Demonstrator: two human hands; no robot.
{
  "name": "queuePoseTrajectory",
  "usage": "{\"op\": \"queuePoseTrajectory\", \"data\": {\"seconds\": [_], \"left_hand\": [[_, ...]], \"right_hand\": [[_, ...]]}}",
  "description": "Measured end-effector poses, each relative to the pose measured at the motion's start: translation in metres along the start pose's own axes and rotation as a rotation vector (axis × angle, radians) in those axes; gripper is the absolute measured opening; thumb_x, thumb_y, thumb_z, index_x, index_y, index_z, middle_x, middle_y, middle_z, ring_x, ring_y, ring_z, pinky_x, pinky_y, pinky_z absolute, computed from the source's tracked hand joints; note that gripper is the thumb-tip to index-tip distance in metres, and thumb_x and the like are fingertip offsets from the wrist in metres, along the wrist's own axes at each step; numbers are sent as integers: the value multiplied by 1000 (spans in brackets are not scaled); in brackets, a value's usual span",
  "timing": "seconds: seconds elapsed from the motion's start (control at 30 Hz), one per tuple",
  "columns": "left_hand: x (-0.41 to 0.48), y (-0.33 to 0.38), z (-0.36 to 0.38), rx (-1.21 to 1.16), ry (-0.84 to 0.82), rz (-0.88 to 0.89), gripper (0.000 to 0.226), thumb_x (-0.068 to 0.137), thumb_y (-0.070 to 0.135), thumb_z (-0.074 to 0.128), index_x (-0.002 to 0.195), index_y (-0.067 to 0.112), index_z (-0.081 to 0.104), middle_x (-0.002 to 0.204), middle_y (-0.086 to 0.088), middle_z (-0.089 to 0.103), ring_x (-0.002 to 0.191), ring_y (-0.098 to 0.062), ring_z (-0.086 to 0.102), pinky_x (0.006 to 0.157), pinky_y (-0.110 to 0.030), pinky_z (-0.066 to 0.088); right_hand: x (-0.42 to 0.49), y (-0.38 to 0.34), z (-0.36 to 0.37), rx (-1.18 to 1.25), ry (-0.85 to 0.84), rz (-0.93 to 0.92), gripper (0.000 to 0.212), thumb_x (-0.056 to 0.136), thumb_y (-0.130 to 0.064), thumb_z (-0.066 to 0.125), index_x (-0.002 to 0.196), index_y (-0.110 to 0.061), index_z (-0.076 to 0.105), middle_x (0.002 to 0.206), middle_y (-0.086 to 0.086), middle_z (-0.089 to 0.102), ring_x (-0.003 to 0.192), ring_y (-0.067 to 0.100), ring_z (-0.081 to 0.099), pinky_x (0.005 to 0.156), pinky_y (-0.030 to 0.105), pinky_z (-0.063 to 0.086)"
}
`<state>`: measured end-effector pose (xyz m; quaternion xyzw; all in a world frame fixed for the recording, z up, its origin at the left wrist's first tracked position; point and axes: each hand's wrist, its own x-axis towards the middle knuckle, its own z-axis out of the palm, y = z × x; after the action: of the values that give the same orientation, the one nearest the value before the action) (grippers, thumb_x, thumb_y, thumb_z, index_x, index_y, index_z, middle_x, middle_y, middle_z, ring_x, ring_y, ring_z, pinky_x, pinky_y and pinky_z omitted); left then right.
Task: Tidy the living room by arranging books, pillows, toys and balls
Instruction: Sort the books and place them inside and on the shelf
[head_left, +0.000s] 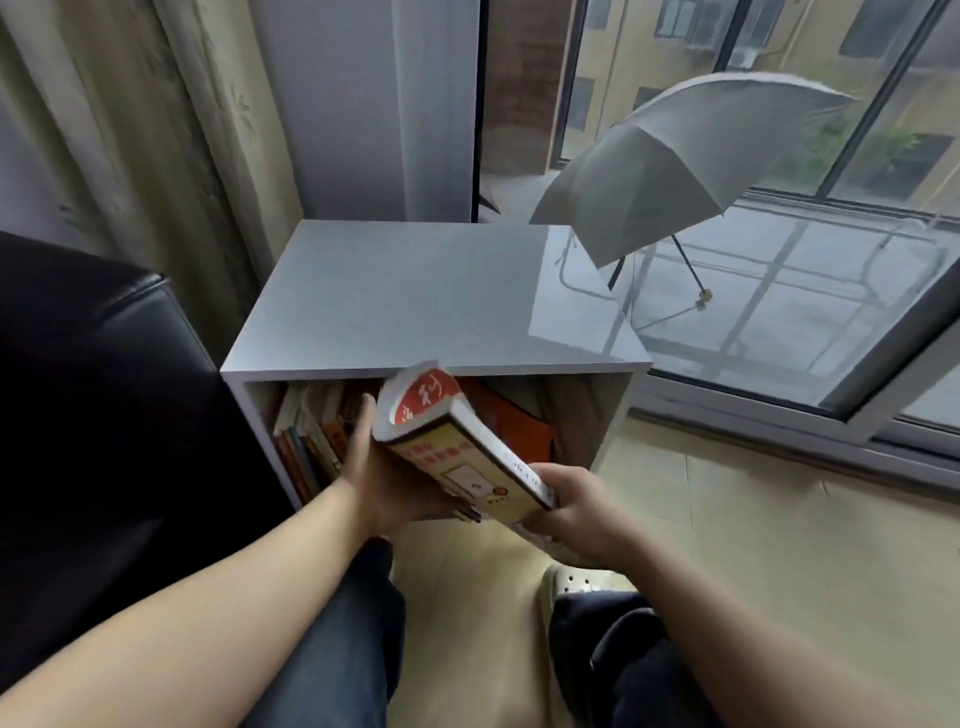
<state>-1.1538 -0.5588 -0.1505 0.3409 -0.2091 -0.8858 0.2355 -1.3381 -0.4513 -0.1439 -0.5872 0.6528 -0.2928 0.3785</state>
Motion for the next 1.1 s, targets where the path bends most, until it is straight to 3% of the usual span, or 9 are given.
{"op": "queuePoseTrajectory", "data": {"seconds": [0.07,0.2,0.33,0.43,0.5,0.6,0.7,0.93,1.1], "left_hand": [[6,-2,-4,14,153,-80,103,70,89,14,127,12,51,132,-27,49,124,-49,40,93,-65,30],[16,4,-7,138,292,-144,69,81,72,37,116,17,60,115,-23,61,108,-44,53,89,-59,38],[18,5,-5,274,331,-286,38,86,26,55,115,2,62,115,-25,61,107,-39,56,83,-48,52],[20,9,1,226,350,-270,24,90,-1,43,105,-12,57,117,-33,57,109,-42,57,66,-44,55],[19,10,4,260,336,-189,25,92,-5,36,109,-10,54,110,-33,59,99,-41,61,56,-44,58],[16,10,8,463,343,112,36,88,-12,42,105,17,55,99,-19,62,77,-32,63,52,-38,57],[18,10,12,573,355,299,41,87,-12,48,102,26,52,96,-12,61,78,-30,63,69,-41,53],[42,9,11,551,509,479,41,86,-8,54,112,24,49,97,-5,60,88,-28,61,67,-34,52],[61,7,17,541,524,589,40,86,-5,56,114,23,48,95,5,59,90,-18,59,76,-30,49]], "right_hand": [[0,15,4,-109,-46,38,33,62,-19,62,95,-19,70,84,-4,68,82,10,61,77,32,51],[18,30,4,-322,-99,6,28,78,-9,65,105,-18,67,94,-6,65,89,13,57,77,25,46],[32,29,1,-398,19,-15,31,84,-9,58,108,-27,66,101,-4,67,90,17,60,77,34,52],[32,23,-6,-402,100,-80,30,87,-5,57,108,-24,69,93,-5,67,81,12,58,70,27,48],[30,24,-11,-316,158,-82,31,83,0,59,102,-21,72,81,-10,63,72,9,54,63,22,42],[29,29,-12,-181,83,-17,33,74,1,68,99,-21,69,82,-19,58,75,2,55,65,13,41],[38,34,-6,-244,7,117,49,74,-6,68,119,-23,60,110,-9,61,101,12,56,83,22,45],[62,38,10,-282,-18,302,79,79,-19,68,146,-26,27,145,3,40,125,22,46,95,28,44],[86,31,31,-320,7,270,64,92,-35,52,147,-26,19,151,5,28,127,27,44,98,37,42]]}}
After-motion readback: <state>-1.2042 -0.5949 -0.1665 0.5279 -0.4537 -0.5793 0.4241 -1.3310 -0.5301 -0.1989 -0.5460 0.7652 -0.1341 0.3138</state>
